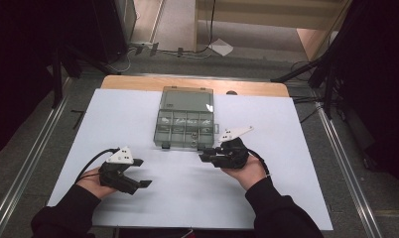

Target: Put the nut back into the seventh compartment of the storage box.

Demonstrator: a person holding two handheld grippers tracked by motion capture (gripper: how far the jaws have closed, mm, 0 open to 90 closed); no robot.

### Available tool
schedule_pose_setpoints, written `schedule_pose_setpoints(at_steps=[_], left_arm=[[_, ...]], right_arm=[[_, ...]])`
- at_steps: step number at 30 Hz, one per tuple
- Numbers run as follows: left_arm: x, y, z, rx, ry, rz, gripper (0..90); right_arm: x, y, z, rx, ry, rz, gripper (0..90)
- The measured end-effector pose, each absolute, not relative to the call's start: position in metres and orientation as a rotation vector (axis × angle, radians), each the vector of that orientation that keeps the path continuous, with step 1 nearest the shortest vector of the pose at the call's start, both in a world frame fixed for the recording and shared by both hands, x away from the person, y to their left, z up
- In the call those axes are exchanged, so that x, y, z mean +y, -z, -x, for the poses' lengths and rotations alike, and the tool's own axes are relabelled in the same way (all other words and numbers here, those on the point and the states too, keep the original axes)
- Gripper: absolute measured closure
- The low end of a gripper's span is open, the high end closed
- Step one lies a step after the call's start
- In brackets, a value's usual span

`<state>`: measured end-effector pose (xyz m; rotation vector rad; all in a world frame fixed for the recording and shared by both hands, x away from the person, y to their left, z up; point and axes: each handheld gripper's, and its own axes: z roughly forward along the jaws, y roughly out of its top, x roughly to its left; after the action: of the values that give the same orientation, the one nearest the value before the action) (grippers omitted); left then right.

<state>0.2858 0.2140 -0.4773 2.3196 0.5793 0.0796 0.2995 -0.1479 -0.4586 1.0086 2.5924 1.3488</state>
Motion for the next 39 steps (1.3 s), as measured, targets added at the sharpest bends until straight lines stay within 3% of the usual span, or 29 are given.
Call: schedule_pose_setpoints(at_steps=[39], left_arm=[[0.215,0.478,-0.287,0.594,-0.065,-2.313,19.7]], right_arm=[[-0.125,0.463,-0.344,2.483,-1.321,-1.111,71.3]])
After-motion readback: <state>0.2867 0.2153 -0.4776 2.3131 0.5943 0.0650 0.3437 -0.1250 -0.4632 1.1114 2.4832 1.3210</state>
